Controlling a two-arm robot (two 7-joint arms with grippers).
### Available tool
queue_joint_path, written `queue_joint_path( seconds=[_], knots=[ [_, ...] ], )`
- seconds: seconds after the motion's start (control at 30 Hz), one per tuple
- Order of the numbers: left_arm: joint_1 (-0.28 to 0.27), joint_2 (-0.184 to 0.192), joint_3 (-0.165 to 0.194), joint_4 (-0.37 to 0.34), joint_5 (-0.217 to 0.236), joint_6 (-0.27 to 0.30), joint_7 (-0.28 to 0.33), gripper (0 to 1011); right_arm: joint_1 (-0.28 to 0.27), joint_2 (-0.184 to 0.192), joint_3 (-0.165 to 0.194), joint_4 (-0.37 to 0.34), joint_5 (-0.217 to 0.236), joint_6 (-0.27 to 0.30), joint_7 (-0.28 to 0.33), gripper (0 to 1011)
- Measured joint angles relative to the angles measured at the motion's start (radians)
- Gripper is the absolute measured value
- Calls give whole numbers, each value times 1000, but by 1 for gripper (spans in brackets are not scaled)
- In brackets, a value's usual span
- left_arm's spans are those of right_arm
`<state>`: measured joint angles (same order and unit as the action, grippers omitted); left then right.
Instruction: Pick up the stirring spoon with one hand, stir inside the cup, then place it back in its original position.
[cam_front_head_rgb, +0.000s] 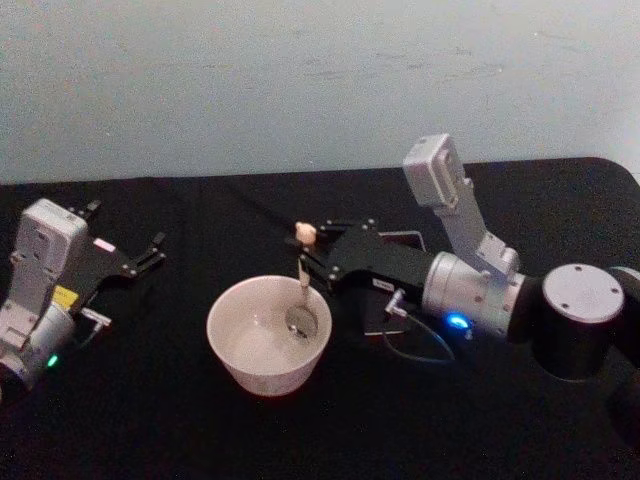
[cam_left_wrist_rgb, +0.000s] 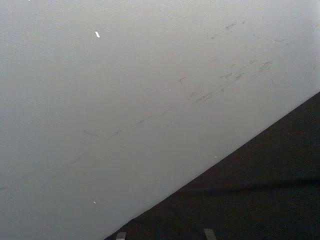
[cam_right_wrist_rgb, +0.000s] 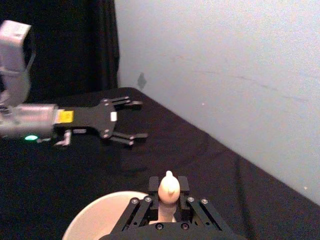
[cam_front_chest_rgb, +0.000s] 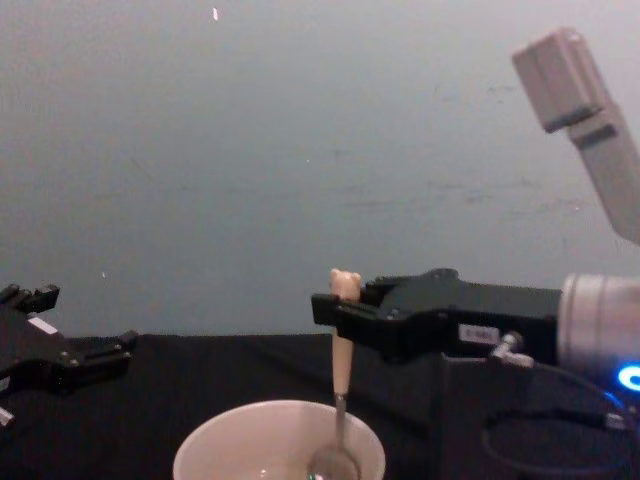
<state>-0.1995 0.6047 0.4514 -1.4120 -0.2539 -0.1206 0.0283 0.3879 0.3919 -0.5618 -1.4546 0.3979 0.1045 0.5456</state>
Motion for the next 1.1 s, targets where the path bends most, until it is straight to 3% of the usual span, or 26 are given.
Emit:
queue_joint_path(
  seconds=[0.3,0.53,0.77,1.1],
  knots=[
    [0,0,0,0,0,0,0,1001,-41,56,-10,-70,31,14,46,223],
    [0,0,0,0,0,0,0,1002,-49,64,-35,-94,39,14,58,223],
    [0,0,0,0,0,0,0,1001,-35,42,-62,-88,40,19,56,223],
    [0,0,0,0,0,0,0,1001,12,-31,-90,-20,8,20,4,223]
  ],
)
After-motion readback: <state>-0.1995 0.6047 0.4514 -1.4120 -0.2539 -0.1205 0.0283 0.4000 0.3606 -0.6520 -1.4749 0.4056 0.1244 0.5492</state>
